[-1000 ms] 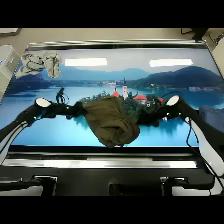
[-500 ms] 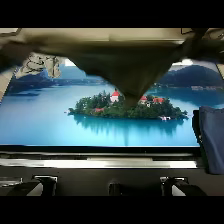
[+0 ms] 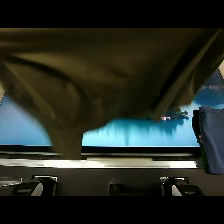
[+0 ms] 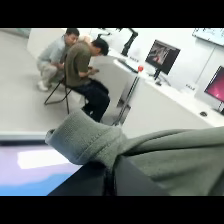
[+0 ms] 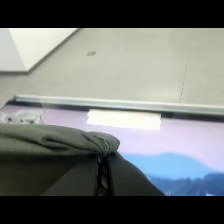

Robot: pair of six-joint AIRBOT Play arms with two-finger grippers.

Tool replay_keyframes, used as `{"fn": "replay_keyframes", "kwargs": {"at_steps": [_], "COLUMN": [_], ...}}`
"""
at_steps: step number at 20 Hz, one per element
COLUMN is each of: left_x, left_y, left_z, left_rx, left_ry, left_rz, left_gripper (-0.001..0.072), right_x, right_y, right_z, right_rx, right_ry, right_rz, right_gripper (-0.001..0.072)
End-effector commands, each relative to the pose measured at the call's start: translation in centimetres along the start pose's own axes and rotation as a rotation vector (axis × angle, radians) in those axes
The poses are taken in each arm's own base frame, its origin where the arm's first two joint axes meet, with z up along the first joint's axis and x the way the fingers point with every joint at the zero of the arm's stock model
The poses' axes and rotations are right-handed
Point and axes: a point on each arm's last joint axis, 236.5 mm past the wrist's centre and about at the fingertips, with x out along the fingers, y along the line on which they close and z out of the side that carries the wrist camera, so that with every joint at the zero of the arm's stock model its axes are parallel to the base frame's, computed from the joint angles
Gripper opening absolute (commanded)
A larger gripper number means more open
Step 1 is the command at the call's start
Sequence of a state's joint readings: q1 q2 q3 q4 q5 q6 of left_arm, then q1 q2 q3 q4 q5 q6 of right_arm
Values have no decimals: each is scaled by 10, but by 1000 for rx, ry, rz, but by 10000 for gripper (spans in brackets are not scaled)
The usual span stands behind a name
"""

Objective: Fold the clothes and pants, and hang the long-sleeved shirts on hangers.

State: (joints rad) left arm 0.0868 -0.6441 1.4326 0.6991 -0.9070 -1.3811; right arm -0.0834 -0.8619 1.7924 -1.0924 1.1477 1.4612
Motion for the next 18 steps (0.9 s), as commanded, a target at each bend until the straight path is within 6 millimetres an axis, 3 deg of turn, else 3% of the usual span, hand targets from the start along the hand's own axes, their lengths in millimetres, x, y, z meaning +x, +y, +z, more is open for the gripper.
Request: {"fn": "replay_keyframes", "kwargs": {"at_steps": [1,4,6,8,10,13,15,16,17,18], "left_x": [8,28,40,51,64,78,83,85,87,83], "left_y": [52,135,195,242,262,274,274,272,272,275], "left_z": [-78,-201,-276,-340,-386,-433,-443,-440,-431,-421], "left_rx": [-59,-267,-388,-508,-660,-856,-875,-861,-821,-772], "left_ry": [249,445,479,514,560,611,649,658,669,709], "left_rz": [131,256,379,488,539,576,568,549,515,471], "left_gripper": [19,19,19,19,20,21,24,69,217,437], "right_x": [29,109,180,238,270,286,288,286,280,268], "right_y": [-17,-59,-76,-70,-45,-11,-10,-20,-36,-55], "right_z": [-82,-198,-254,-298,-340,-392,-403,-401,-395,-387], "right_rx": [42,205,412,655,910,979,925,904,875,850], "right_ry": [336,655,673,684,766,885,897,897,907,923], "right_rz": [6,20,54,124,199,242,225,211,200,188], "right_gripper": [38,38,38,38,38,38,38,39,68,213]}}
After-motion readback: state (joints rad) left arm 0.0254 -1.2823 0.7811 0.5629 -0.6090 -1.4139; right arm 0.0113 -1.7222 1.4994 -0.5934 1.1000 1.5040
